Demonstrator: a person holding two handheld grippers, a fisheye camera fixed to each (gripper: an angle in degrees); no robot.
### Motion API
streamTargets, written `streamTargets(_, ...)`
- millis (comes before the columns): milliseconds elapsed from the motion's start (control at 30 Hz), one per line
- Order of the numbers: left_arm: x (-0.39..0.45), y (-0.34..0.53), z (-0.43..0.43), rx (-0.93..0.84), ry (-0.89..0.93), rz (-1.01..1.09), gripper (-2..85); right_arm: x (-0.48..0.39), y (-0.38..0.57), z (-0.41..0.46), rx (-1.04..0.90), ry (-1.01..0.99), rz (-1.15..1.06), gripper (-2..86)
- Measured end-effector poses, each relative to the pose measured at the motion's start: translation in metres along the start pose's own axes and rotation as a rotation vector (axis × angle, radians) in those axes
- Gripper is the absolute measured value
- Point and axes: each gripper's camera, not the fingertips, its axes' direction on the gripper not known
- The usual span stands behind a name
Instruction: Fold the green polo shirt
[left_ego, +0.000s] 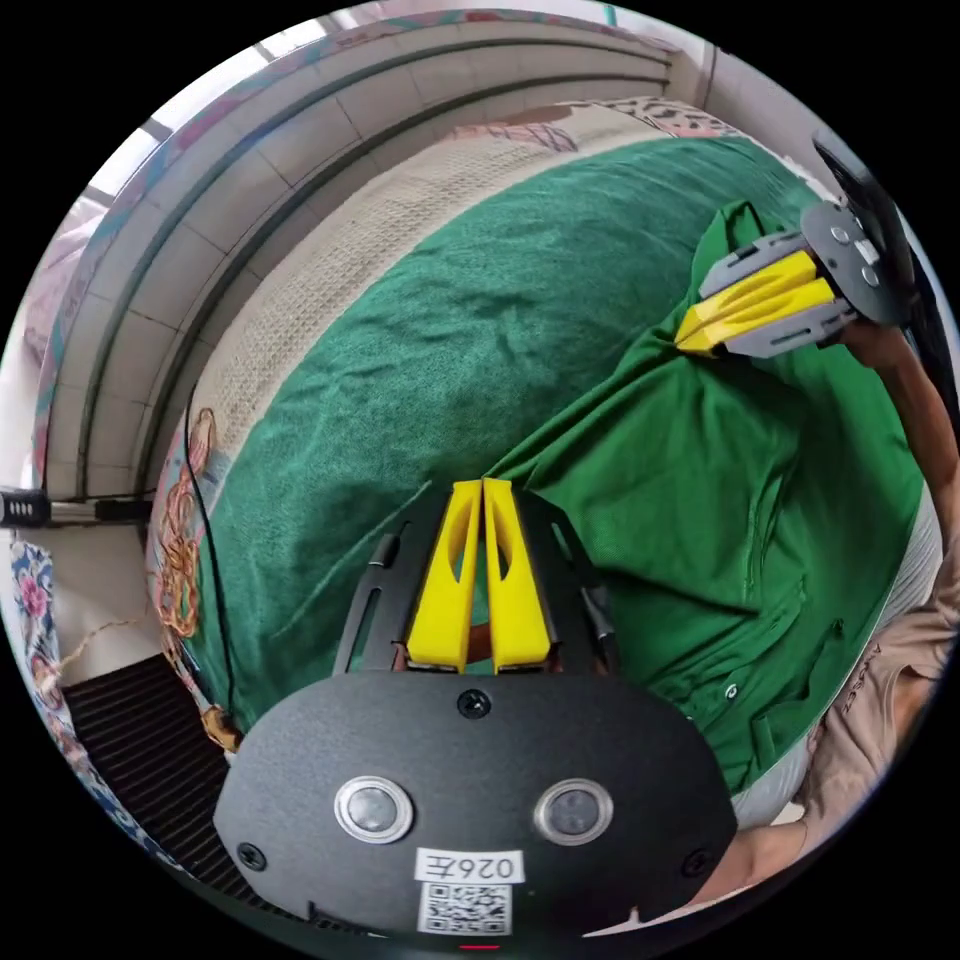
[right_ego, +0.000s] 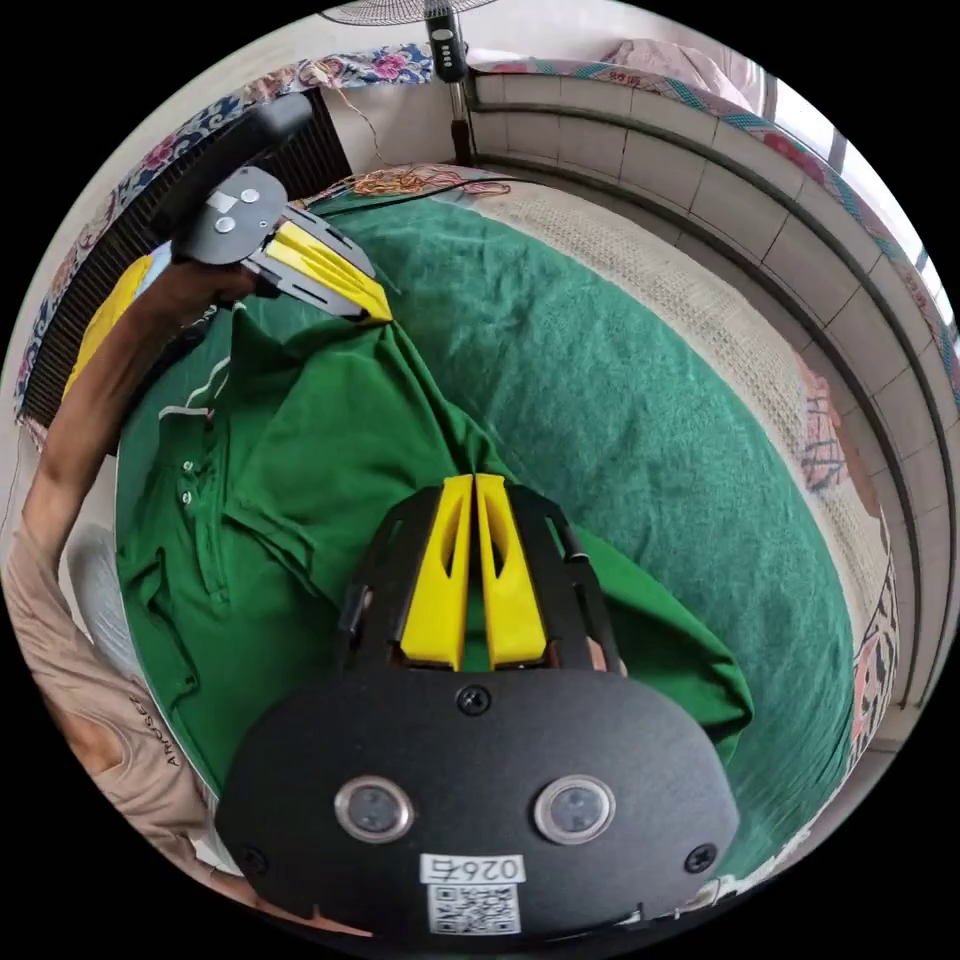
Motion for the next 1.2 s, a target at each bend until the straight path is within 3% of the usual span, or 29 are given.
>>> streamTargets(100, -0.009, 0.005, -0.031, 0.073, -0.067, -0.031, -0.4, 0.012, -0.006, -0.021, 0.096, 0.013, 0.049, -1.2)
streamTargets(200, -0.043, 0.021, -0.053, 0.18, 0.009, -0.163, -0.6, 0.033, -0.003, -0.044, 0.222, 0.033, 0.144, -0.7)
streamTargets(300, -0.071, 0.033, -0.055, 0.222, 0.117, -0.263, -0.8, 0.051, -0.005, -0.047, 0.215, 0.011, 0.198, 1.5)
streamTargets(467, -0.094, 0.056, -0.061, 0.197, 0.029, -0.439, -0.9, 0.066, 0.022, -0.063, 0.211, -0.074, 0.25, 3.9)
streamTargets(600, -0.08, 0.066, -0.089, 0.284, 0.091, -0.363, -0.9, 0.061, 0.084, -0.1, 0.244, 0.051, 0.293, 2.4)
streamTargets(700, -0.047, 0.07, -0.125, 0.465, 0.126, -0.241, -0.8, 0.046, 0.156, -0.146, 0.258, 0.247, 0.296, 0.0)
streamTargets(767, -0.004, 0.068, -0.157, 0.635, 0.147, -0.116, -0.8, 0.036, 0.212, -0.174, 0.179, 0.422, 0.305, -0.1)
streamTargets(833, 0.028, 0.05, -0.172, 0.67, 0.209, -0.027, -0.9, 0.032, 0.251, -0.185, 0.12, 0.506, 0.307, 0.6)
streamTargets(1033, 0.095, -0.056, -0.167, 0.58, 0.506, 0.148, -1.0, 0.038, 0.321, -0.176, 0.046, 0.245, 0.31, 11.1)
streamTargets(1100, 0.1, -0.086, -0.156, 0.533, 0.55, 0.129, -1.0, 0.043, 0.323, -0.162, -0.001, 0.227, 0.291, 6.2)
streamTargets(1200, 0.098, -0.121, -0.147, 0.481, 0.581, 0.091, -1.0, 0.059, 0.32, -0.183, 0.009, 0.39, 0.32, 0.1)
